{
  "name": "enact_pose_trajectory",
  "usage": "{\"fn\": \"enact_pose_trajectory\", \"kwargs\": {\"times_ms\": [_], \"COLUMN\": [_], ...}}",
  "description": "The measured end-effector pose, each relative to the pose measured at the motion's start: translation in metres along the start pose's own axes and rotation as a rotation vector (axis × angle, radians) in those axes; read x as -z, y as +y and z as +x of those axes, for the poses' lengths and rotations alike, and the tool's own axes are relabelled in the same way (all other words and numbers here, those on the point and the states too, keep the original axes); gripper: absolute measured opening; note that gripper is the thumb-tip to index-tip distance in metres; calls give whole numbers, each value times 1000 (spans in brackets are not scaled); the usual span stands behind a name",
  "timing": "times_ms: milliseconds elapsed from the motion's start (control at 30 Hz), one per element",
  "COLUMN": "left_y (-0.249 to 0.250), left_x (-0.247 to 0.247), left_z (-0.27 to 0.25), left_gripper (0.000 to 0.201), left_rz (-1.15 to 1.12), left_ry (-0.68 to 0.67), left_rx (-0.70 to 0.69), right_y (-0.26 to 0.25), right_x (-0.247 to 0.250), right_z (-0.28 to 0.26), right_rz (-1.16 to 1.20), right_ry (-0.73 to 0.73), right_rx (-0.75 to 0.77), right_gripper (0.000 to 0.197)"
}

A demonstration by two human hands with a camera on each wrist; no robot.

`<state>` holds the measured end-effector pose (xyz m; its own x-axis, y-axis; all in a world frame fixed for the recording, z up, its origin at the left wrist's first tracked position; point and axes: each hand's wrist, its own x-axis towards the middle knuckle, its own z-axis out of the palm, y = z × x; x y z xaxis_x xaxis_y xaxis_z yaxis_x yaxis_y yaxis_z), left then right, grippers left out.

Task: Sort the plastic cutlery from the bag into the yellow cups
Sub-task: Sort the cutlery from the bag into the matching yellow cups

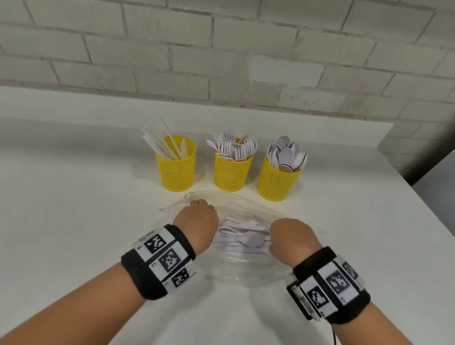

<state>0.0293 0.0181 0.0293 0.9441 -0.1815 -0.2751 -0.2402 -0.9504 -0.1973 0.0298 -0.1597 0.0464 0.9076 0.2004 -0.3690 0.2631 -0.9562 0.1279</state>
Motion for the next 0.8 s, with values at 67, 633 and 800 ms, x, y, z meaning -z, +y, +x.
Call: {"fn": "enact_pose_trajectory", "kwargs": {"times_ms": [67, 633, 800], "left_y": [3, -12, -11], "left_x": [-2, -14, -15], "left_z": [5, 22, 25], "left_gripper": [41, 92, 90], "left_rz": [40, -616, -688], "left_ry": [-30, -146, -61], "left_rx": [-14, -170, -242], "right_y": [-2, -13, -11], "right_x": [-5, -15, -15], "right_z": [4, 21, 20], "right_rz": [-47, 62, 129], "right_ry": [4, -15, 26], "right_rx": [-1, 186, 137], "right_gripper": [30, 62, 63]}}
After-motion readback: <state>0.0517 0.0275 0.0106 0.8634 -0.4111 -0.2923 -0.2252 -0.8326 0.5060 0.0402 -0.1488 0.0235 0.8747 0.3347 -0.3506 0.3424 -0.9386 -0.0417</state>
